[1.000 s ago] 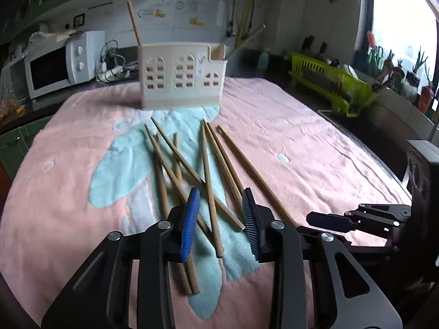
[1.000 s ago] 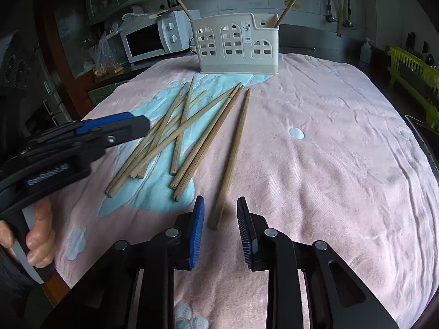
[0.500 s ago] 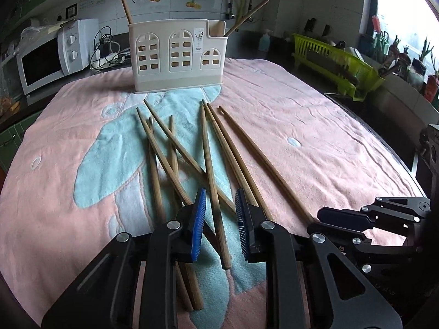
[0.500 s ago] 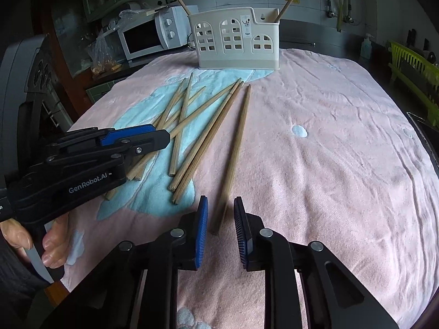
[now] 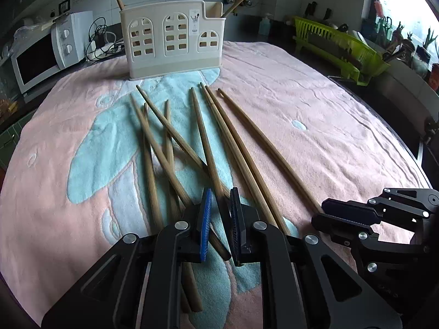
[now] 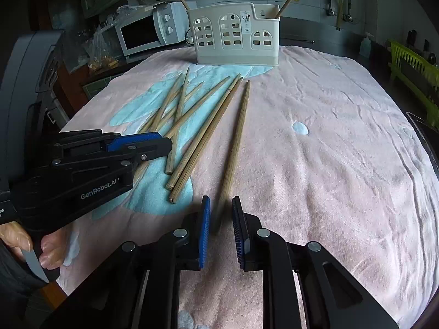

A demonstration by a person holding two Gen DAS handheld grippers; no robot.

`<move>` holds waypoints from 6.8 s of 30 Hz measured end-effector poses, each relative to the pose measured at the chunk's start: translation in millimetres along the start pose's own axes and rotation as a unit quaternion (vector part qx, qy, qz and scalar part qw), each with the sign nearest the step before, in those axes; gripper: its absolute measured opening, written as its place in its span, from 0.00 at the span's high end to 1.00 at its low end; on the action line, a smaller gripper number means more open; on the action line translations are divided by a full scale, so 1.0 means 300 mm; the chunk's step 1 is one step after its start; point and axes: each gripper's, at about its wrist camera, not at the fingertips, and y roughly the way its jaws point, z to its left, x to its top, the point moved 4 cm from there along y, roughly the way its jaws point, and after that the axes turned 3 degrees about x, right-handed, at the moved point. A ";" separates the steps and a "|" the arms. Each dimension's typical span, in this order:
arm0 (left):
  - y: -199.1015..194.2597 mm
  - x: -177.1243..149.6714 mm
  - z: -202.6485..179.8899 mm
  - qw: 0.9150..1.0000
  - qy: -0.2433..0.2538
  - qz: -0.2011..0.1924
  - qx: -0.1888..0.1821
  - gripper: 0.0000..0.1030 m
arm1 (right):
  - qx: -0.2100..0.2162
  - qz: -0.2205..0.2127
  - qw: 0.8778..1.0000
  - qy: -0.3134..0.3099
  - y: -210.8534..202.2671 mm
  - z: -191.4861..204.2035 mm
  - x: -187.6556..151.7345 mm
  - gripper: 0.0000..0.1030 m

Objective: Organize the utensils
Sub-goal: 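Grasp another chopstick with the left tool while the right tool grasps one too, then carry both chopsticks upright over the white holder, lower them in, open both tools, then move both open tools back over the chopsticks lying on the cloth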

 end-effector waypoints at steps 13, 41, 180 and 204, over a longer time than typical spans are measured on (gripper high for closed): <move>-0.017 -0.007 0.002 1.000 -0.003 -0.006 0.013 0.93 | 0.000 -0.005 1.000 0.002 -0.012 -0.012 0.007 0.92; -0.277 0.248 0.099 0.986 -0.051 -0.155 0.024 0.95 | 0.002 -0.191 0.981 -0.028 -0.309 -0.036 0.296 0.94; -0.185 -0.123 0.213 0.983 -0.090 -0.002 0.163 0.05 | 0.011 0.002 0.999 -0.030 0.011 0.015 0.041 0.58; -0.105 -0.119 0.222 0.979 -0.076 0.051 0.182 0.05 | 0.021 -0.004 0.999 -0.028 -0.005 0.022 0.047 0.58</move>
